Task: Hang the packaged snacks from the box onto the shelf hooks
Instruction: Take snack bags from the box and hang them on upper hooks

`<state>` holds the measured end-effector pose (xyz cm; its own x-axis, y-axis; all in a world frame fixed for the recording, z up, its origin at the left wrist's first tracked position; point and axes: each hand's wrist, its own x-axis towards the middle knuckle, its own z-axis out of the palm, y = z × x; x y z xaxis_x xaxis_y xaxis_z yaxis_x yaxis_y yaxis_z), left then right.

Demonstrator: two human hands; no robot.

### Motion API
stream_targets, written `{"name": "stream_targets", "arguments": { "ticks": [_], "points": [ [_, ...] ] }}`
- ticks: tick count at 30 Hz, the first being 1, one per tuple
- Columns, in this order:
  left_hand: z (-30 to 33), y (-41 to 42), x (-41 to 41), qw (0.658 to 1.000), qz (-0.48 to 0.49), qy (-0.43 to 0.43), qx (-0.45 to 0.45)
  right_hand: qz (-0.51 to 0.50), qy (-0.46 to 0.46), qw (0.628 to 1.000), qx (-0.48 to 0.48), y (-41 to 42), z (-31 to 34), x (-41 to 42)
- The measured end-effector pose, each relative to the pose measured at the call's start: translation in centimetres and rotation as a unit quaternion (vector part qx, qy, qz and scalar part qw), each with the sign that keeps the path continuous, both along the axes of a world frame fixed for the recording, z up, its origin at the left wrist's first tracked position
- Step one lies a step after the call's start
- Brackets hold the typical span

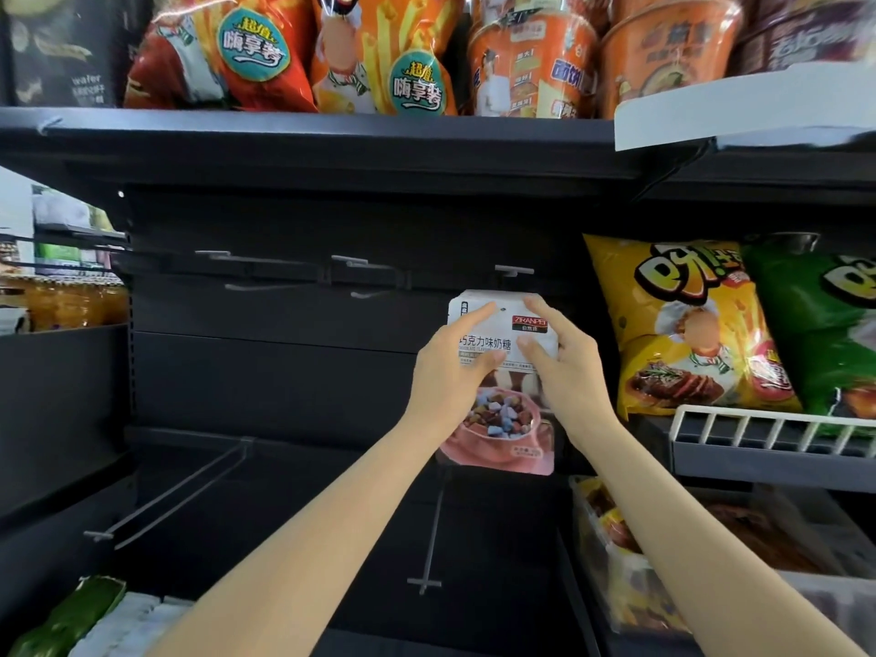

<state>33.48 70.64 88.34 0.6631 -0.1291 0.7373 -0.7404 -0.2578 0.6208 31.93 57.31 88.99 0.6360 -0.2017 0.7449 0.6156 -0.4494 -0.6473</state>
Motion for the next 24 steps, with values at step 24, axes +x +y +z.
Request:
{"name": "stream_targets", "arguments": {
  "ticks": [24],
  "points": [
    [-0.2,-0.9,2.6,0.949,0.241,-0.070,0.189,-0.232,-0.013,0.959,-0.161,0.2,0.1,2.4]
  ]
}}
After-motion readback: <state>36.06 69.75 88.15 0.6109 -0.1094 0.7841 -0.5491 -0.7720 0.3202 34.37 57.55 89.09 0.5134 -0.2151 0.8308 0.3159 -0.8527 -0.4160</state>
